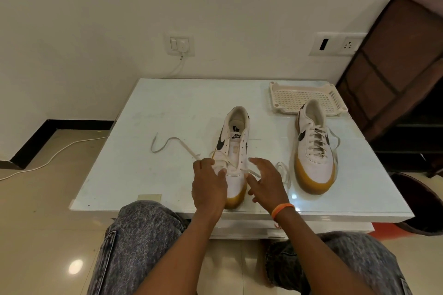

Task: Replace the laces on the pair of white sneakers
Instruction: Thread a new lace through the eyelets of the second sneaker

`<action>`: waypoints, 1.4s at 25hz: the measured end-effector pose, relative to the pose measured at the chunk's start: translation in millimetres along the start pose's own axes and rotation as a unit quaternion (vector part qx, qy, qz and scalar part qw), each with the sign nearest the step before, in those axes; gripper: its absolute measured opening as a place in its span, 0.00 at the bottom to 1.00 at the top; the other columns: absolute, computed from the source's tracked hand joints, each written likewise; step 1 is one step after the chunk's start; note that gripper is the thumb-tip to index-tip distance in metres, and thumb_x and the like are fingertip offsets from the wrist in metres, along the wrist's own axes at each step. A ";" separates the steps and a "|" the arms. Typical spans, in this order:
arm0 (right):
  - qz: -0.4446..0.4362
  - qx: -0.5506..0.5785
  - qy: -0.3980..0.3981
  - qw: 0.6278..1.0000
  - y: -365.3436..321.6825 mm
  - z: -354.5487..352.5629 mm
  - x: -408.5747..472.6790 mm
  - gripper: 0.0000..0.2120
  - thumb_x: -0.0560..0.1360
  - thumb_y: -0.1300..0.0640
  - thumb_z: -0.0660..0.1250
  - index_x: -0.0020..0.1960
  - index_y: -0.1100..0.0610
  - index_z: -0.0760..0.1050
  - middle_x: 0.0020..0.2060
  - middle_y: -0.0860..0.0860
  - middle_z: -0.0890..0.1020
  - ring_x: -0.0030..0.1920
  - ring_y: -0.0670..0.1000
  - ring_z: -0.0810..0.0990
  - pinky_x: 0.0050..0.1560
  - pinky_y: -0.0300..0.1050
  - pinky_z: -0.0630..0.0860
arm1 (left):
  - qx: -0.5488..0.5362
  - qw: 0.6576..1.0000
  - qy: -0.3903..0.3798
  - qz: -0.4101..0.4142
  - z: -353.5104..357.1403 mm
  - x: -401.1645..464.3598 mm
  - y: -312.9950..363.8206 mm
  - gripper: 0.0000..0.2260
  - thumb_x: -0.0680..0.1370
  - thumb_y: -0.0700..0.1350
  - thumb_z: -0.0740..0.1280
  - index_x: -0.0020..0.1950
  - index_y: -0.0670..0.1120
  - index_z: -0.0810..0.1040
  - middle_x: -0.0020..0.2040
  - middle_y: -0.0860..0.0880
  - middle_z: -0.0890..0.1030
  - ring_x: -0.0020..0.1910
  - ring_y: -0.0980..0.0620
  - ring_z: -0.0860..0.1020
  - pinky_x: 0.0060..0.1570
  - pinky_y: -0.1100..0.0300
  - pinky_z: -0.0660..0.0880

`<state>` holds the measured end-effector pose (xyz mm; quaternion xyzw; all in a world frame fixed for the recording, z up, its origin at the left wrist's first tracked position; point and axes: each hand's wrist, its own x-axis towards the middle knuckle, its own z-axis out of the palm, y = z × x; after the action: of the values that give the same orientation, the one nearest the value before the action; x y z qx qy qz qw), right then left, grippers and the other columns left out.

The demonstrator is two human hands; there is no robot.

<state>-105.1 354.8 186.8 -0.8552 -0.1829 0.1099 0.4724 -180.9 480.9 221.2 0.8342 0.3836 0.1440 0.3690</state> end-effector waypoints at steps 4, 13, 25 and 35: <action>0.049 0.024 0.020 0.998 1.7 11.8 3.4 0.01 0.78 0.57 0.67 0.48 0.53 0.75 0.46 0.52 0.81 0.39 0.53 0.83 0.36 0.47 0.83 | -0.007 0.999 -0.008 -0.033 4.9 12.8 -7.0 0.08 0.79 0.47 0.67 0.57 0.47 0.80 0.56 0.50 0.80 0.50 0.51 0.78 0.47 0.61 0.71; 0.260 0.385 0.132 0.876 -1.2 -54.6 11.4 0.04 0.76 0.66 0.67 0.51 0.65 0.77 0.47 0.62 0.82 0.42 0.60 0.83 0.37 0.52 0.81 | -0.035 0.994 -0.047 -0.093 8.0 30.7 -15.6 0.05 0.78 0.48 0.69 0.46 0.46 0.80 0.45 0.51 0.81 0.44 0.52 0.77 0.45 0.59 0.71; 0.210 0.290 0.076 0.931 -7.2 -39.6 9.8 0.03 0.77 0.66 0.66 0.47 0.65 0.79 0.31 0.58 0.77 0.31 0.53 0.78 0.36 0.51 0.83 | -0.110 0.977 -0.089 -0.157 -6.6 40.2 -7.1 0.08 0.80 0.43 0.66 0.52 0.41 0.82 0.52 0.45 0.82 0.52 0.45 0.80 0.58 0.50 0.77; 0.294 0.333 0.129 0.887 -10.5 -54.3 7.2 0.03 0.70 0.69 0.66 0.42 0.67 0.79 0.21 0.50 0.64 0.21 0.47 0.61 0.24 0.40 0.64 | -0.295 0.934 -0.051 -0.195 -63.6 49.2 14.2 0.06 0.81 0.43 0.63 0.47 0.44 0.76 0.44 0.47 0.80 0.43 0.51 0.80 0.39 0.61 0.76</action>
<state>-81.1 321.1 224.3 -0.6689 0.1871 0.1867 0.6948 -174.0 543.5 273.1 0.6028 0.4599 0.1334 0.6382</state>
